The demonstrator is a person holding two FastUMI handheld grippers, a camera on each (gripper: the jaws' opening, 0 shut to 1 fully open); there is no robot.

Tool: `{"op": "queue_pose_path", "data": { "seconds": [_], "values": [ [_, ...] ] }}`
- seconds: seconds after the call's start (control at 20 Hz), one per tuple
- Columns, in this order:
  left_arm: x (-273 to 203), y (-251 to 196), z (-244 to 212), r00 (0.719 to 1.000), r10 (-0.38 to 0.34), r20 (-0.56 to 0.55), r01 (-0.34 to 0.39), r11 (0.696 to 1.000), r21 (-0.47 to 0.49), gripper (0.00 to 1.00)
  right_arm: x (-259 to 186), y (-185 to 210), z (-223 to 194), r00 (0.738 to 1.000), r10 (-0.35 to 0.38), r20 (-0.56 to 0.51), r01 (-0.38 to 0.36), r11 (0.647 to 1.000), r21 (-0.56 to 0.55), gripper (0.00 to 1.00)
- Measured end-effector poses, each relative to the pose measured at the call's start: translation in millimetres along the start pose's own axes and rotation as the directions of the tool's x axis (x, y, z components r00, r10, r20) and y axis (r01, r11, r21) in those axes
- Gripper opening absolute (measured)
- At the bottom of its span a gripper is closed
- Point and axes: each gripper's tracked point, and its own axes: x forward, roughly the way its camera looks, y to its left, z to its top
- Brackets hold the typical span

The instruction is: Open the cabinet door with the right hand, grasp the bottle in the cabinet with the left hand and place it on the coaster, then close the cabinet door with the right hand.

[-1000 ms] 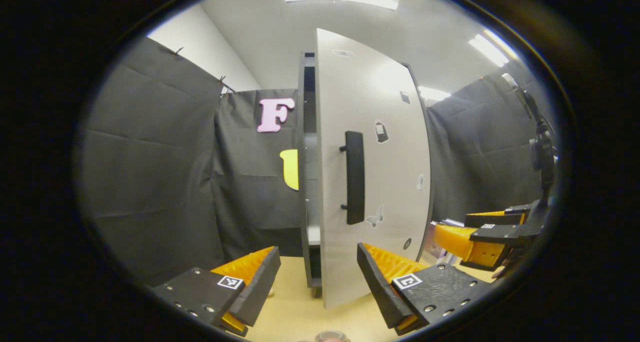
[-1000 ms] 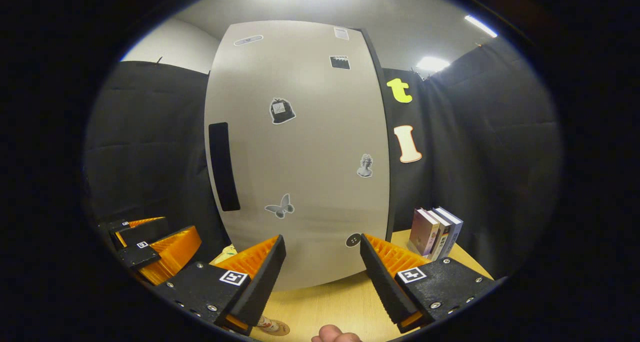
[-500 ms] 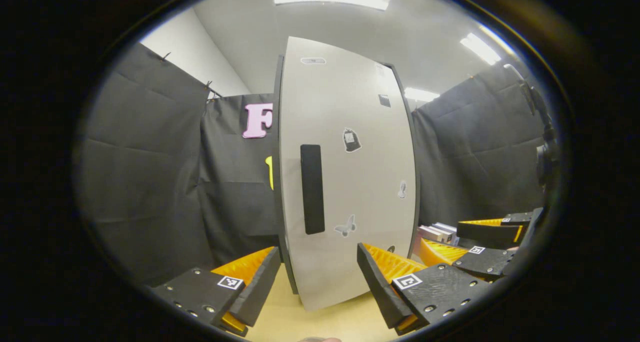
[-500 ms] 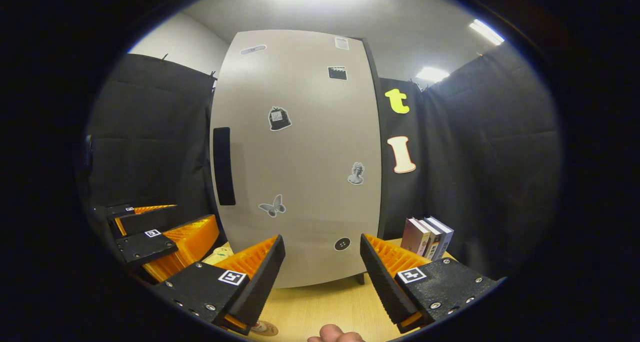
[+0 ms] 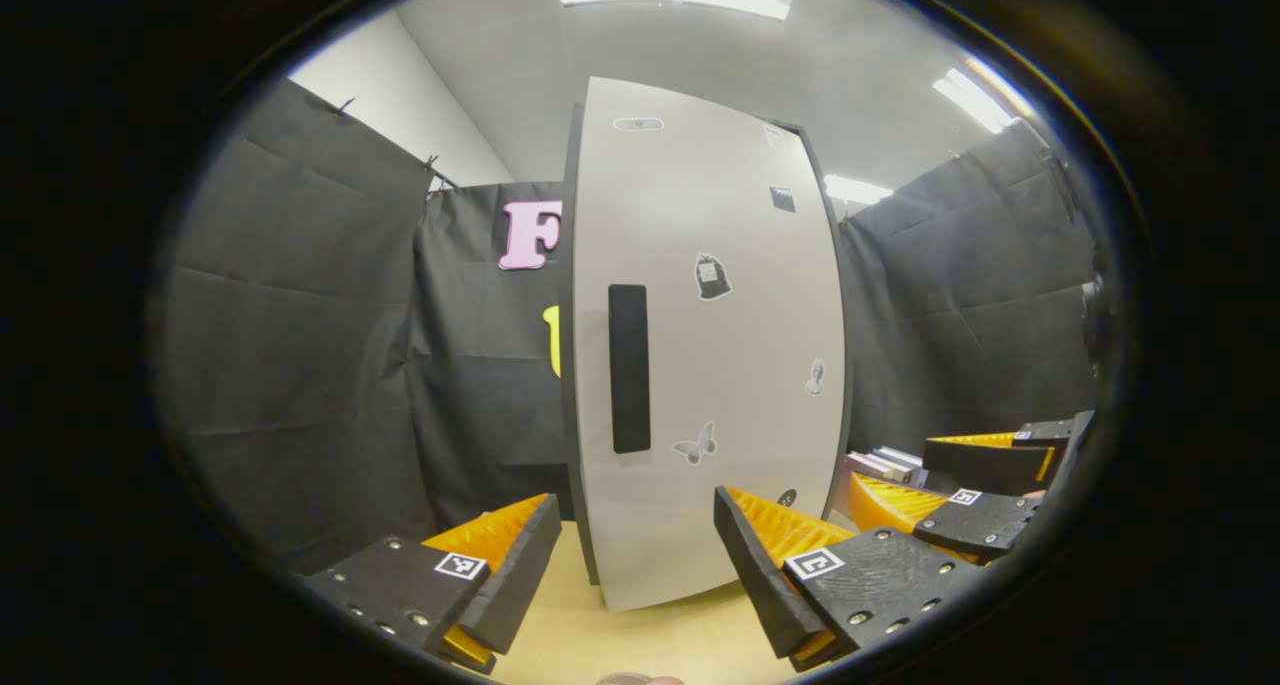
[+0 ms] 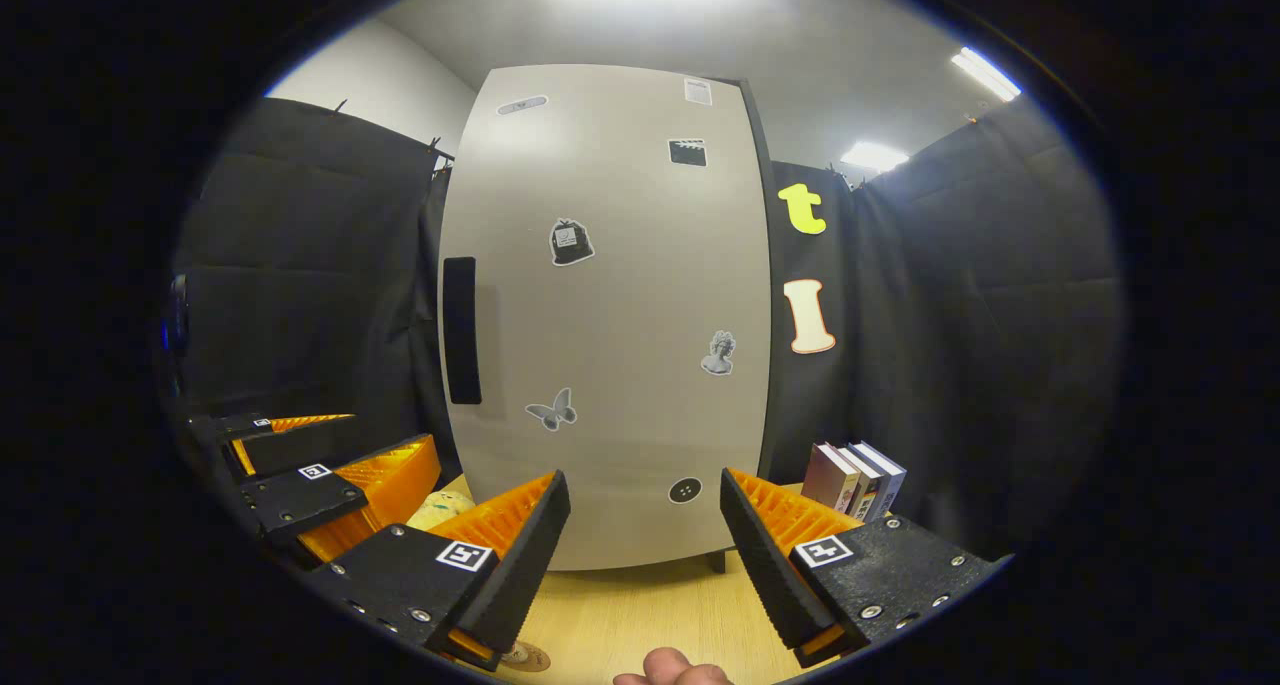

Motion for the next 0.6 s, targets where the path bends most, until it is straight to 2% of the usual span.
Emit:
{"op": "queue_pose_path", "data": {
  "seconds": [0.1,0.2,0.25,0.6],
  "values": [
    [-2,-2,0,1.0,-0.005,0.002,0.005,1.0,-0.009,0.93,0,-2,1,1.0,0.0,0.007,0.0,1.0,-0.002,0.94],
    [-2,-2,0,1.0,-0.005,0.002,0.005,1.0,-0.007,0.9,0,-3,1,1.0,0.005,0.011,-0.005,1.0,0.001,0.94],
    [-3,-4,-1,1.0,-0.009,0.0,0.009,1.0,-0.008,0.93,-1,-5,1,1.0,0.004,0.012,-0.004,1.0,-0.001,0.94],
    [3,-4,-10,1.0,-0.017,-0.014,0.017,1.0,-0.022,0.93,-1,-12,-1,1.0,-0.004,0.014,0.004,1.0,0.001,0.94]
  ]
}}
